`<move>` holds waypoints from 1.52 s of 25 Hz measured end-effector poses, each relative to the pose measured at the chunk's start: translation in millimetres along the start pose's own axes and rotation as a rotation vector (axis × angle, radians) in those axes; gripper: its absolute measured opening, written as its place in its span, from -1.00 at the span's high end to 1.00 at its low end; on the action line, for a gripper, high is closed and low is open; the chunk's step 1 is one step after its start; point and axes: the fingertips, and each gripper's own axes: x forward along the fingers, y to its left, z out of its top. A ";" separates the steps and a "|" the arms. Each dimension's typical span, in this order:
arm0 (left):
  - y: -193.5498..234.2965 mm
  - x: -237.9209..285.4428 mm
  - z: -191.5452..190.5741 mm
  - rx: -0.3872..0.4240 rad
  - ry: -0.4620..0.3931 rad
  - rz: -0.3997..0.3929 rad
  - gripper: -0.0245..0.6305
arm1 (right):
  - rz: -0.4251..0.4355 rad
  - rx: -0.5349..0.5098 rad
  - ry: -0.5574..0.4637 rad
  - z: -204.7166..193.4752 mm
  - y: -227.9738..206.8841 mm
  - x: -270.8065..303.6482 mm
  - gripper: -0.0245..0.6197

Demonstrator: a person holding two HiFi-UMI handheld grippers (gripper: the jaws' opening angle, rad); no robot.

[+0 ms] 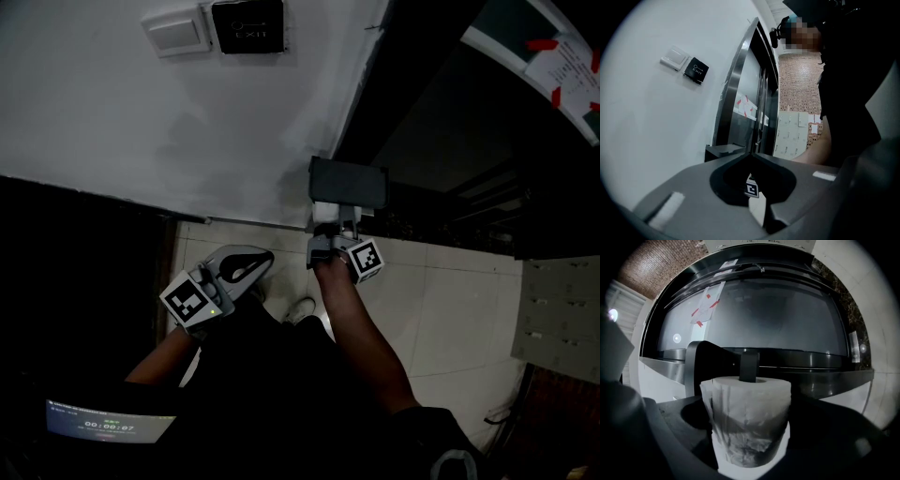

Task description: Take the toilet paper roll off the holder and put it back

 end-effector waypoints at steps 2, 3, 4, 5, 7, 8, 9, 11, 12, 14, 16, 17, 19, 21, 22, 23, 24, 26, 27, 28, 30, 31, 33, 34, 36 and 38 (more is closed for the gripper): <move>-0.4 1.1 -0.6 0.001 -0.001 -0.004 0.92 | -0.004 -0.001 0.015 -0.7 -4.5 -2.8 -0.48; -1.2 2.0 -0.6 0.001 -0.001 -0.006 0.92 | -0.011 -0.005 0.019 -0.6 -5.2 -5.3 -0.49; -2.6 3.1 -0.3 0.001 -0.003 -0.008 0.92 | -0.018 -0.014 0.024 -0.1 -4.5 -8.4 -0.49; -4.4 4.3 0.2 0.001 -0.005 -0.011 0.92 | -0.020 -0.021 0.029 0.3 -3.3 -11.7 -0.49; -7.4 6.0 1.0 0.002 -0.008 -0.017 0.92 | -0.024 -0.035 0.040 0.9 -1.7 -18.5 -0.50; -8.1 6.7 1.2 0.002 -0.007 -0.020 0.92 | -0.027 -0.041 0.046 0.7 -1.1 -21.8 -0.50; -8.5 7.4 1.2 0.001 -0.007 -0.023 0.92 | -0.029 -0.044 0.052 0.2 -0.9 -25.3 -0.51; -9.2 9.6 1.0 -0.002 -0.007 -0.028 0.92 | -0.031 -0.047 0.069 -1.4 -1.6 -33.7 -0.51; -9.7 10.8 0.7 -0.002 -0.009 -0.032 0.92 | -0.033 -0.048 0.080 -2.6 -2.2 -39.0 -0.51; -11.0 13.3 0.4 0.002 -0.014 -0.039 0.92 | -0.043 -0.058 0.107 -5.0 -4.2 -53.0 -0.51; -12.8 15.3 0.2 0.005 -0.017 -0.043 0.92 | -0.062 -0.077 0.146 -7.2 -6.1 -72.1 -0.51; -13.9 16.2 0.4 0.005 -0.017 -0.045 0.92 | -0.067 -0.090 0.168 -8.0 -5.4 -82.4 -0.51; -16.2 18.0 1.5 0.004 -0.018 -0.047 0.92 | -0.049 -0.129 0.215 -9.4 2.4 -100.7 -0.51; -18.5 19.9 2.4 0.007 -0.021 -0.051 0.92 | 0.010 -0.182 0.272 -12.3 19.1 -113.1 -0.51; -19.9 21.0 2.6 0.009 -0.022 -0.054 0.92 | 0.045 -0.204 0.302 -14.9 29.2 -117.1 -0.50; -21.6 22.3 2.8 0.011 -0.023 -0.056 0.92 | 0.078 -0.224 0.330 -17.8 39.4 -120.4 -0.50; -23.8 23.9 2.8 0.012 -0.023 -0.060 0.92 | 0.112 -0.249 0.357 -20.6 49.9 -123.3 -0.50; -28.9 27.3 2.5 0.013 -0.022 -0.068 0.92 | 0.171 -0.320 0.404 -25.9 69.8 -128.2 -0.50; -30.9 28.7 2.6 0.013 -0.023 -0.073 0.92 | 0.190 -0.363 0.424 -28.2 77.3 -130.4 -0.50; -32.2 30.0 2.8 0.014 -0.025 -0.078 0.92 | 0.203 -0.413 0.443 -30.6 83.8 -132.3 -0.50; -33.8 32.2 3.6 0.017 -0.027 -0.084 0.92 | 0.243 -0.535 0.483 -37.7 100.9 -134.4 -0.50; -34.2 33.2 4.0 0.018 -0.028 -0.086 0.92 | 0.270 -0.608 0.504 -42.5 111.0 -135.1 -0.49; -34.2 35.0 5.0 0.020 -0.030 -0.089 0.92 | 0.326 -0.762 0.546 -52.8 129.0 -136.7 -0.49; -33.9 35.7 5.5 0.023 -0.031 -0.090 0.92 | 0.351 -0.836 0.564 -57.6 136.4 -137.4 -0.49; -33.3 37.1 6.1 0.028 -0.032 -0.092 0.92 | 0.396 -0.977 0.589 -64.7 148.4 -138.1 -0.49; -33.5 38.4 6.5 0.032 -0.032 -0.093 0.92 | 0.439 -1.106 0.601 -68.6 158.9 -138.4 -0.48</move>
